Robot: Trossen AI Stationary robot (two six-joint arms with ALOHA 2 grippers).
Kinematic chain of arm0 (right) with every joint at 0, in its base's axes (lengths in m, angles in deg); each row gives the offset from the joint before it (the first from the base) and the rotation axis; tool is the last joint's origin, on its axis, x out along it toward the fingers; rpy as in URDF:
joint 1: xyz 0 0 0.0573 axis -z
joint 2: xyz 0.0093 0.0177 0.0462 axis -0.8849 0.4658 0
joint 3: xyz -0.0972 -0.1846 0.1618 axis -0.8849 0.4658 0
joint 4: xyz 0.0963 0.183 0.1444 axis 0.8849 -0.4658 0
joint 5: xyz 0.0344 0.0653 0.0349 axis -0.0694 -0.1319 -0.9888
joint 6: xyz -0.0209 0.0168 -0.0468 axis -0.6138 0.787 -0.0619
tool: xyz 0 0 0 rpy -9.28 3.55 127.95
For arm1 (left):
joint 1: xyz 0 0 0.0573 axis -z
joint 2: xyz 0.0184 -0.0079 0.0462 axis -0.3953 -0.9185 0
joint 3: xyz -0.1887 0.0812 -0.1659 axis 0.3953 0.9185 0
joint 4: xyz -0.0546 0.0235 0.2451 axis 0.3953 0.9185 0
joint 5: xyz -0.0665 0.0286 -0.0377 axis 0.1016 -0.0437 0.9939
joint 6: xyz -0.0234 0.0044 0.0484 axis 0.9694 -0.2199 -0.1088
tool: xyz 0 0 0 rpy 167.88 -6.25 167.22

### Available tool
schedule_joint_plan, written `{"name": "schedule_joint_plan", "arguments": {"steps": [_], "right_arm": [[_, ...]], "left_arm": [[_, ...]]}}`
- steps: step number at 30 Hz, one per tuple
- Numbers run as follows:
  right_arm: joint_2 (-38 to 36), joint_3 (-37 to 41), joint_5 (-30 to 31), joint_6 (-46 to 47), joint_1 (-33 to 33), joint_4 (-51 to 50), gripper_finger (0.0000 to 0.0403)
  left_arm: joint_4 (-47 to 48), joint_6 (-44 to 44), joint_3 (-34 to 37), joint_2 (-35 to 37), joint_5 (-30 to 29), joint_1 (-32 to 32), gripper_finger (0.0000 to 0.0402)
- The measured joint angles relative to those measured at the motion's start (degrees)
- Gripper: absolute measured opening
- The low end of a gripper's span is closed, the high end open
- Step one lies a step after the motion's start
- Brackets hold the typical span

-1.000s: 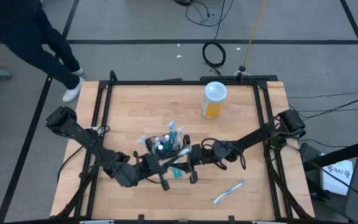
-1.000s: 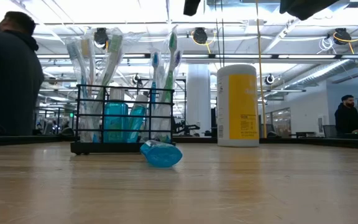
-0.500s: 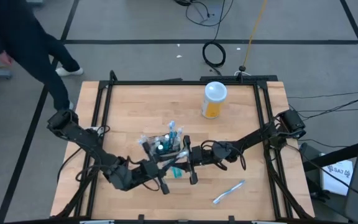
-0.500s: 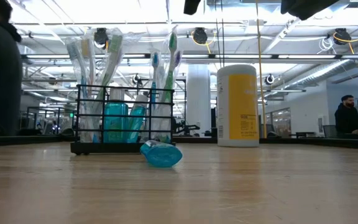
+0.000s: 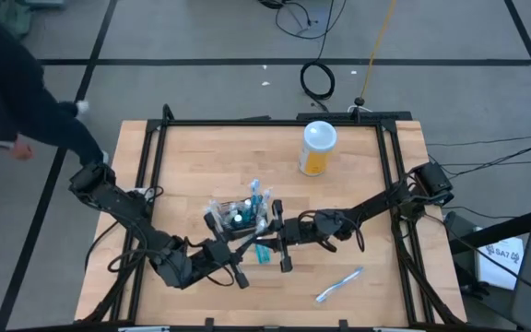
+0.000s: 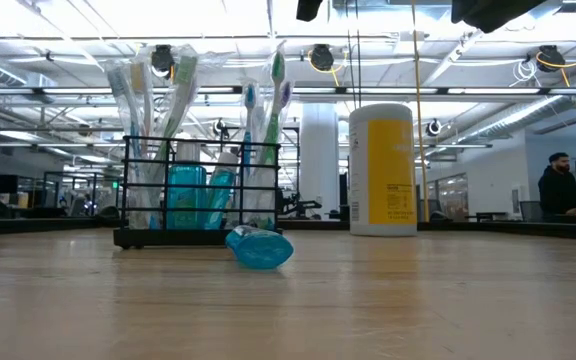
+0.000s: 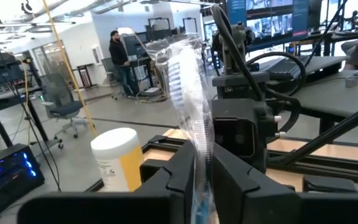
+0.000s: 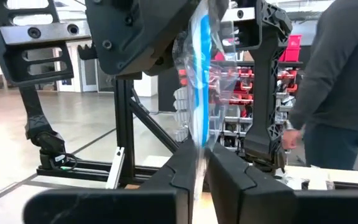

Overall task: Pick & Place toothbrushing station
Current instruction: Put the left blue toothbrush into the black wire organizer

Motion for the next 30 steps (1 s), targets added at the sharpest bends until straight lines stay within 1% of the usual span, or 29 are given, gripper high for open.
{"name": "schedule_joint_plan", "arguments": {"steps": [6, 11, 14, 18, 26, 28, 30], "right_arm": [[0.0, 0.0, 0.0, -1.4, 0.0, -0.5, 0.0003], [0.0, 0.0, 0.0, -1.5, 0.0, -0.9, 0.0001], [0.0, 0.0, 0.0, -1.5, 0.1, -1.7, 0.0], [0.0, 0.0, 0.0, -1.5, 0.7, -3.4, 0.0001], [0.0, 0.0, 0.0, -1.5, 1.2, -3.9, 0.0001], [0.0, 0.0, 0.0, -1.5, 1.2, -3.9, 0.0001], [0.0, 0.0, 0.0, -1.5, 1.2, -3.9, 0.0001]], "left_arm": [[0.4, 0.0, 0.0, 0.0, -0.1, 0.6, 0.0054], [0.8, -4.6, 0.0, 0.0, -1.3, 0.9, 0.0056], [0.9, -7.0, 0.0, 0.0, -1.9, 1.2, 0.0066], [0.9, -7.3, 0.0, 0.0, -1.6, 1.2, 0.0099], [2.0, -7.5, 0.0, 0.8, -1.6, 1.2, 0.0193], [2.1, -7.4, 0.0, 0.9, -1.4, 1.0, 0.0208], [2.1, -7.0, 0.0, 0.9, -1.4, 0.9, 0.0214]]}}
